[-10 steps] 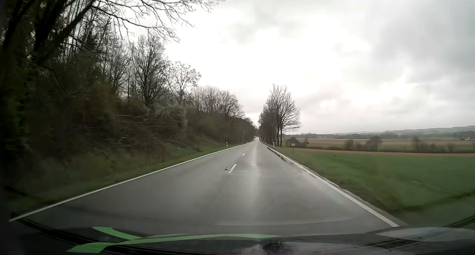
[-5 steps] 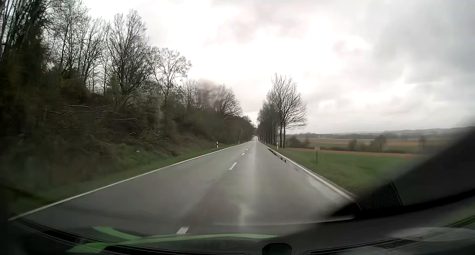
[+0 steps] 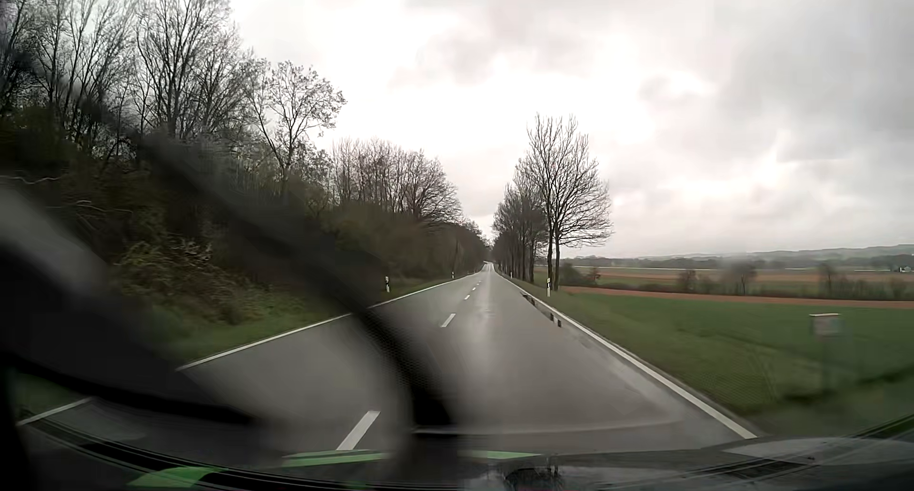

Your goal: Follow the waypoints while adhering to traffic rules and regulations

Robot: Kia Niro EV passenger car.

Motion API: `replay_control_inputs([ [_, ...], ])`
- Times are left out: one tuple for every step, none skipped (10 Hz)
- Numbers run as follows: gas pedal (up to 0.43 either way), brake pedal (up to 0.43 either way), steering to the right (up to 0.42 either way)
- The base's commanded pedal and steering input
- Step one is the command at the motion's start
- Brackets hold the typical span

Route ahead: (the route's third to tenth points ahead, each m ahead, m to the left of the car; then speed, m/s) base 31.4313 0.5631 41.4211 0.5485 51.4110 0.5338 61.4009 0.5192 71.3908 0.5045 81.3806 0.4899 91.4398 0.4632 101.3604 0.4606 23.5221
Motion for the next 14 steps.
replay_control_inputs([
  [0.189,0.0,0.001],
  [0.189,0.0,0.001],
  [0.189,0.0,0.0],
  [0.189,0.0,0.001],
  [0.189,0.0,0.001],
  [0.157,0.0,0.0],
  [0.15,0.0,-0.002],
  [0.15,0.0,-0.003],
  [0.157,0.0,-0.003],
  [0.169,0.0,-0.003],
  [0.177,0.0,-0.003],
  [0.189,0.0,-0.002],
  [0.189,0.0,-0.003],
  [0.189,0.0,-0.003],
])
